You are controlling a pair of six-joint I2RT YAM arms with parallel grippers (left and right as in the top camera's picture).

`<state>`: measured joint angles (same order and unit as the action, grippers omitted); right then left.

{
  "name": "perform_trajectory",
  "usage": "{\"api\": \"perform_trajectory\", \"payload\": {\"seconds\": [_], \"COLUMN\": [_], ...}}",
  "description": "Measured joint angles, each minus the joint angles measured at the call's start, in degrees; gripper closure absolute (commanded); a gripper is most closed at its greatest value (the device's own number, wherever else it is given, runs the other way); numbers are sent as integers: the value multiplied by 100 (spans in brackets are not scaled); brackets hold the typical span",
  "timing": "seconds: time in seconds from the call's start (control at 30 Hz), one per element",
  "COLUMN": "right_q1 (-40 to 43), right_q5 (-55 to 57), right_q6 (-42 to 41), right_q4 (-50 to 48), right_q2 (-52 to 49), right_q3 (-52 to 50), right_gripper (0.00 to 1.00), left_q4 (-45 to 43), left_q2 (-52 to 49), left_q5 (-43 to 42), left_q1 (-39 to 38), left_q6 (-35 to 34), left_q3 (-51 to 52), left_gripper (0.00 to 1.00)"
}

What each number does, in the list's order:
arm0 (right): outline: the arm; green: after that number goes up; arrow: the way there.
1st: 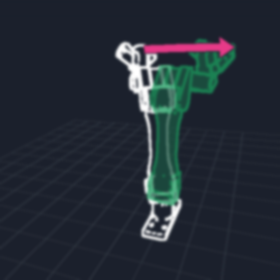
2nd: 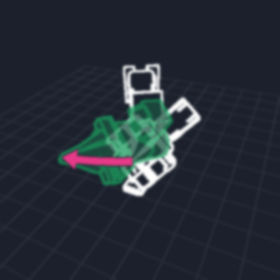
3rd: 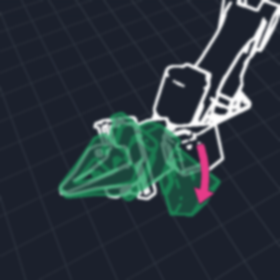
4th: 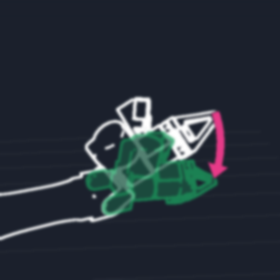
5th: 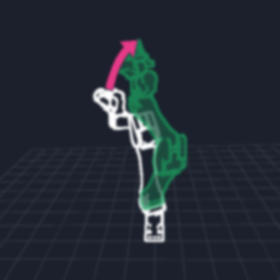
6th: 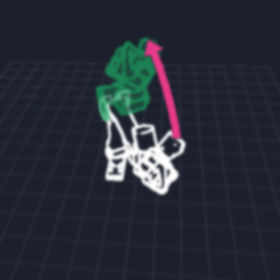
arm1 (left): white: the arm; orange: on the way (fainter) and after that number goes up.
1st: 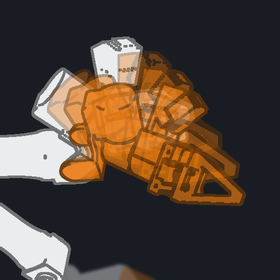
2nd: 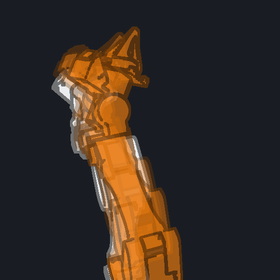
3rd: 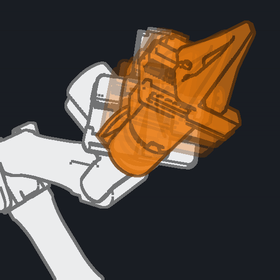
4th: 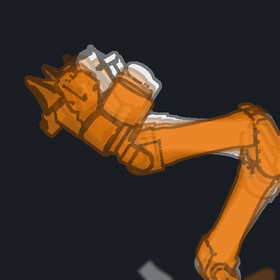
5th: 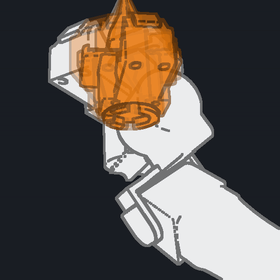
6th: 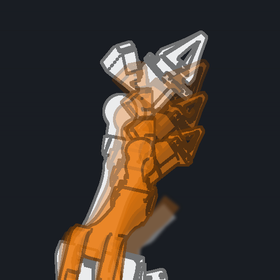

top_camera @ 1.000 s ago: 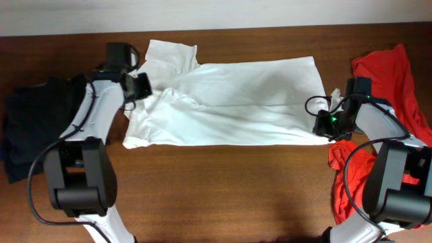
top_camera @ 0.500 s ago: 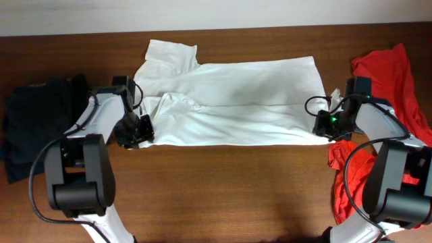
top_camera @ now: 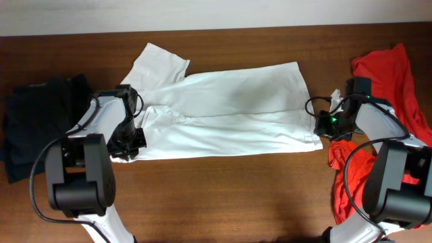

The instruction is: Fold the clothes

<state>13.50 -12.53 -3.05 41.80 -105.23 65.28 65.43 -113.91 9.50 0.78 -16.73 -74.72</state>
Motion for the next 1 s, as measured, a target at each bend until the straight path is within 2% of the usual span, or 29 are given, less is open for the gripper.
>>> {"api": "perform_trajectory", "payload": {"seconds": [0.03, 0.2, 0.4, 0.5, 0.6, 0.77, 0.87, 1.0], "right_q1": [0, -63, -509, -496, -496, -496, -496, -520], "right_q5": [-4, -66, 4, 131, 175, 214, 212, 212], "right_q6": [2, 4, 2, -20, -20, -20, -26, -55], "right_q4": [2, 68, -249, -157, -544, -824, -1132, -1322], "right_q2": [0, 0, 0, -15, -15, -361, -658, -669], "right_q3": [0, -155, -348, 57, 586, 588, 586, 586], "right_gripper": [64, 64, 64, 63, 63, 63, 72, 78], "left_q4": [15, 61, 59, 57, 55, 2, -31, -50], "left_q2": [0, 0, 0, 0, 0, 0, 0, 0], "left_q5": [24, 20, 20, 20, -7, -52, -68, -72], "left_q1": [0, 0, 0, 0, 0, 0, 0, 0], "left_q6": [0, 0, 0, 0, -2, -2, -2, -2], "left_q3": [0, -2, -2, -2, -2, -2, -2, -2], "left_gripper": [86, 85, 84, 84, 84, 83, 83, 83]}}
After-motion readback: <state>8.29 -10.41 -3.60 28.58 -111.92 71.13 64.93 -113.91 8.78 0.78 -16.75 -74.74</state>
